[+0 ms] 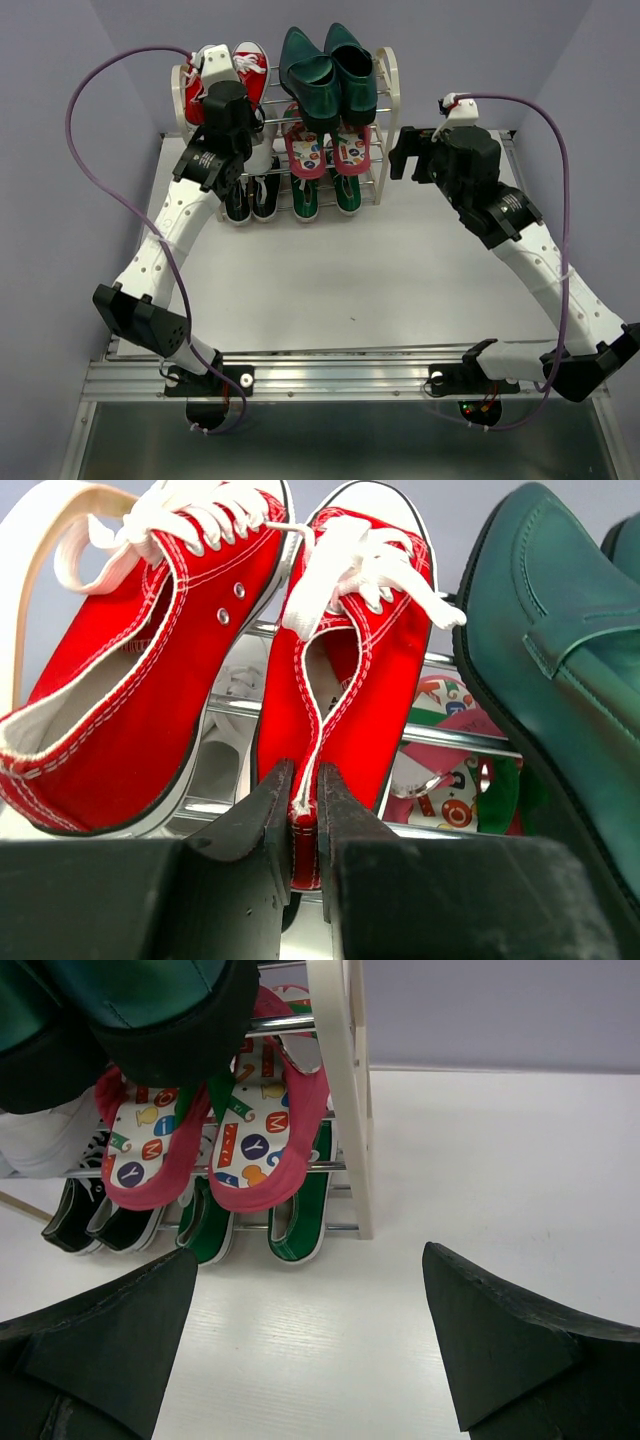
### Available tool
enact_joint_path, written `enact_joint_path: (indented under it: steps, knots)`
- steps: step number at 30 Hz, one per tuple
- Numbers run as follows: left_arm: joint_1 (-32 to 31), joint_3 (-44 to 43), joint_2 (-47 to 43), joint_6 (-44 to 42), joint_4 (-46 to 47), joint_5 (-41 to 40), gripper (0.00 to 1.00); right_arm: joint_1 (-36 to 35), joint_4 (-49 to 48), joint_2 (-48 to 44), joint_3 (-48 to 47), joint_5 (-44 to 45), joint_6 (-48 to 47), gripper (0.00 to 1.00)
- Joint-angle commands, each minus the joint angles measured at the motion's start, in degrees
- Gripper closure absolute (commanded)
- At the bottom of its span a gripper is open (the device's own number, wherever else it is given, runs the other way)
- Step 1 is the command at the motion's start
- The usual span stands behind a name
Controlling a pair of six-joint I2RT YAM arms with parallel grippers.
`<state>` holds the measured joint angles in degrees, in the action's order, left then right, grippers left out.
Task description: Place and organize the shoes onto the shoe shelf
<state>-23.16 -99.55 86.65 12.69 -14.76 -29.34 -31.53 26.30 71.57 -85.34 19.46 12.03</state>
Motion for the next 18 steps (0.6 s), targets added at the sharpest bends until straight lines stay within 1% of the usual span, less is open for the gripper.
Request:
enact_joint_path:
  steps: [1,7,14,15,16,17,18]
  knots:
    - [-0.2,-2.3,0.2,5.4,-0.5,-8.9,1.0,-0.2,-2.8,-2.4,-0.1,2.0,-1.0,0.0]
    - [-0.4,-1.5,0.0,8.7,-0.4,-7.9,1.0,-0.2,-2.8,-2.2,0.1,1.7,-1.1,0.0]
    - [-2.2,-0.1,-1.6,10.0,-0.1,-11.2,1.0,-0.2,-2.7,-2.0,0.1,1.8,-1.0,0.0]
    - [-2.2,-0.2,-1.7,9.9,-0.1,-11.3,0.94,-0.2,-2.7,-2.0,0.2,1.7,-1.0,0.0]
    - [-2.2,-0.3,-1.6,9.9,-0.4,-11.5,0.82,-0.2,-2.7,-2.1,0.2,1.7,-1.0,0.0]
    - [-2.3,-0.3,-1.7,9.7,-0.3,-11.5,0.6,-0.2,-2.7,-2.1,0.3,1.7,-1.0,0.0]
    - [-2.2,-0.3,-1.7,9.2,-0.3,-11.4,0.5,-0.2,-2.7,-2.2,0.3,1.9,-1.0,0.0]
